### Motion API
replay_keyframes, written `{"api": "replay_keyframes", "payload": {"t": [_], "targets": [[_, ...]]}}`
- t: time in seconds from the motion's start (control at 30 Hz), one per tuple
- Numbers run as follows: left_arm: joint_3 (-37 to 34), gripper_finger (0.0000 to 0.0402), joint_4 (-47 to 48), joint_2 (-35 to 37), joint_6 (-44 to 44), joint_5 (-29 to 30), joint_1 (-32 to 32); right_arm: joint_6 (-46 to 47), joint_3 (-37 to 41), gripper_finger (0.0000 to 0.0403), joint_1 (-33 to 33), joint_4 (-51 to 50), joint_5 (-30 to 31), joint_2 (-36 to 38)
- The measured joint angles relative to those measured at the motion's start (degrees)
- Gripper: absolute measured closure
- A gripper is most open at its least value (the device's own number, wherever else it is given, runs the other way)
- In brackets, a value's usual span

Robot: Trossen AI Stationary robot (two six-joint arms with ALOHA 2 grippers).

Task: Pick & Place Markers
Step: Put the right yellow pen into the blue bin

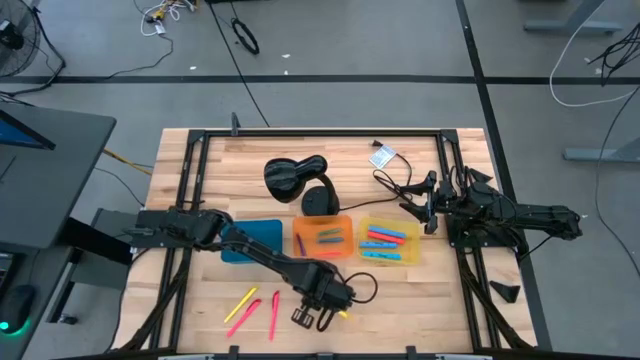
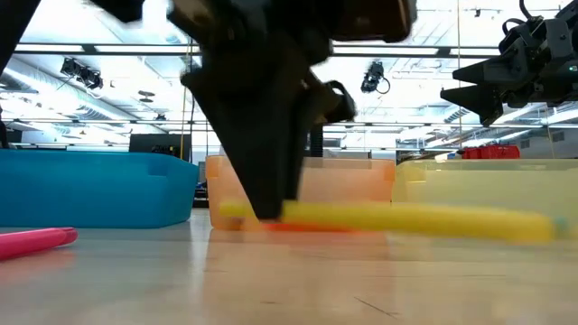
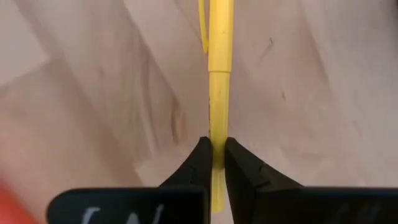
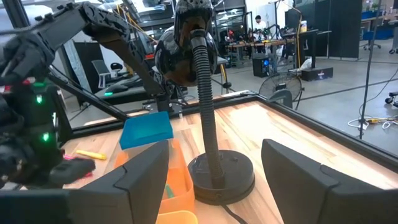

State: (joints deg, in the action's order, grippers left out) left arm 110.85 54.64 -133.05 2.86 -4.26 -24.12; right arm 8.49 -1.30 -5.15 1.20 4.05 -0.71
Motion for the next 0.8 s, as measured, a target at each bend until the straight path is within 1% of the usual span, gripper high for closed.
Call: {"api": "replay_keyframes", "payload": {"t": [0.17,0.3,0.5,0.63,0.8], "targets": [[0.06,0.0379,2.98,0.49,-3.63,0.23,-0.23,0.01,0.00,0.0144,-0.02,0.01,-0.01,0.00],[0.10,0.0379,3.82,0.54,-3.84,-0.76,-0.79,0.02,0.00,0.0144,0.00,0.02,0.00,0.00],[0.12,0.0379,4.34,0.58,-3.81,-0.69,-1.78,0.00,0.00,0.0144,-0.01,0.02,-0.02,0.00],[0.15,0.0379,8.29,1.15,-4.12,1.13,-1.65,0.00,0.00,0.0144,-0.02,0.02,-0.01,0.00],[0.28,0.0379,13.06,4.71,-4.73,4.14,-1.09,0.01,0.00,0.0144,-0.02,0.02,-0.01,0.00]]}}
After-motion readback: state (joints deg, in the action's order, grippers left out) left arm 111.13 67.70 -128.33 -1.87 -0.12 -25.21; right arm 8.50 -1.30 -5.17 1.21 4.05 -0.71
